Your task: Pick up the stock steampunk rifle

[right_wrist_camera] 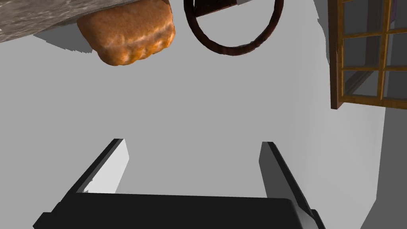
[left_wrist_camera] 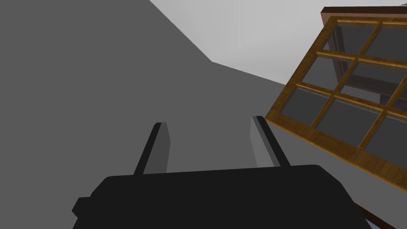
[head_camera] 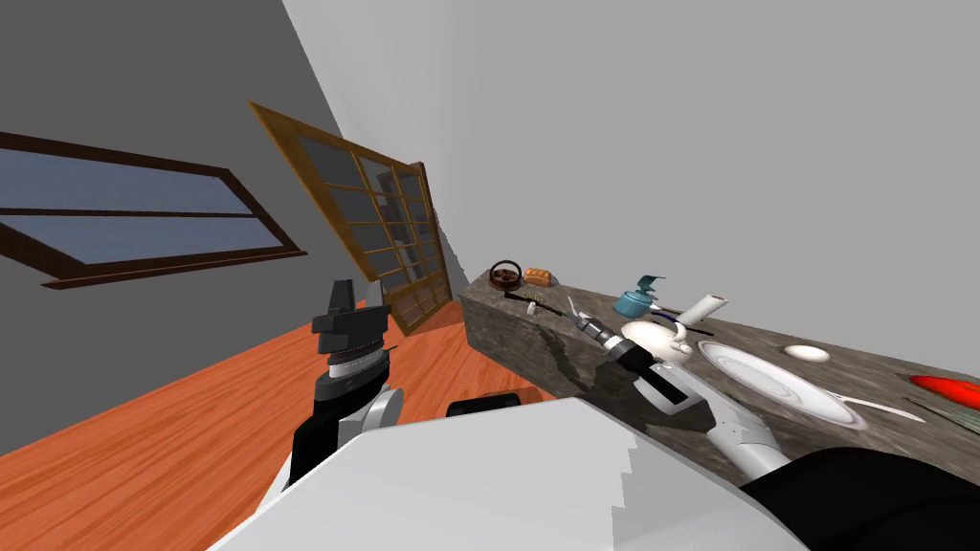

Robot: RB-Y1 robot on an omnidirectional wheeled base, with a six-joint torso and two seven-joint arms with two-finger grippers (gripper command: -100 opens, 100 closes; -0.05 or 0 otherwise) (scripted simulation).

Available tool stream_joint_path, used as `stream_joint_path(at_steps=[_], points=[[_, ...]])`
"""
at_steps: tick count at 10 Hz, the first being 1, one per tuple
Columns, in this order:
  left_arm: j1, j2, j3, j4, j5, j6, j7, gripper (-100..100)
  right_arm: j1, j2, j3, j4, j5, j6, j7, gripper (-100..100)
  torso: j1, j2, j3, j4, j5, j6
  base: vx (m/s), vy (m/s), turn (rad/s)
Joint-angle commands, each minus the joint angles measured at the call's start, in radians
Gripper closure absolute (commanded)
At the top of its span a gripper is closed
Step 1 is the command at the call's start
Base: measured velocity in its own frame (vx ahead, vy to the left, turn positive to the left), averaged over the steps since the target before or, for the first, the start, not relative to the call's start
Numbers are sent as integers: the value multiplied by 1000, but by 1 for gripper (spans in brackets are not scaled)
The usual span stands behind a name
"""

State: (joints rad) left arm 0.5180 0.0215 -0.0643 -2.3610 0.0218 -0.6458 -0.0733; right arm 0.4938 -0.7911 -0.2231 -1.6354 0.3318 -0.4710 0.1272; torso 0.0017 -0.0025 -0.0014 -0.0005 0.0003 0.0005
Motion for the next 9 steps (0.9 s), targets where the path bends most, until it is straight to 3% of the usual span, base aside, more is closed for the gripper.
stream_joint_path(at_steps=[1, 2, 3, 4, 6, 9], points=[[0, 0, 0, 0, 0, 0, 0, 0, 4, -50, -5, 50, 34, 6, 19, -100, 0, 0, 0, 0, 0, 0, 31, 50, 161], [0, 0, 0, 0, 0, 0, 0, 0, 4, -57, -5, 66, 34, 6, 19, -100, 1, -1, 0, 0, 0, -1, 25, 42, 73], [0, 0, 0, 0, 0, 0, 0, 0, 16, -95, -8, 110, 65, 14, 37, -100, 1, 0, 0, 0, 0, 0, 36, 55, 142], [0, 0, 0, 0, 0, 0, 0, 0, 16, -97, -8, 110, 65, 14, 37, -100, 1, -1, 0, 0, 0, -1, 32, 44, 74], [0, 0, 0, 0, 0, 0, 0, 0, 41, -170, -12, 191, 130, 31, 72, -100, 1, -1, -1, 0, 0, -1, 56, 71, 201], [0, 0, 0, 0, 0, 0, 0, 0, 55, -210, -12, 238, 164, 40, 90, -100, 3, -2, -1, 0, 1, 0, 51, 62, 99]])
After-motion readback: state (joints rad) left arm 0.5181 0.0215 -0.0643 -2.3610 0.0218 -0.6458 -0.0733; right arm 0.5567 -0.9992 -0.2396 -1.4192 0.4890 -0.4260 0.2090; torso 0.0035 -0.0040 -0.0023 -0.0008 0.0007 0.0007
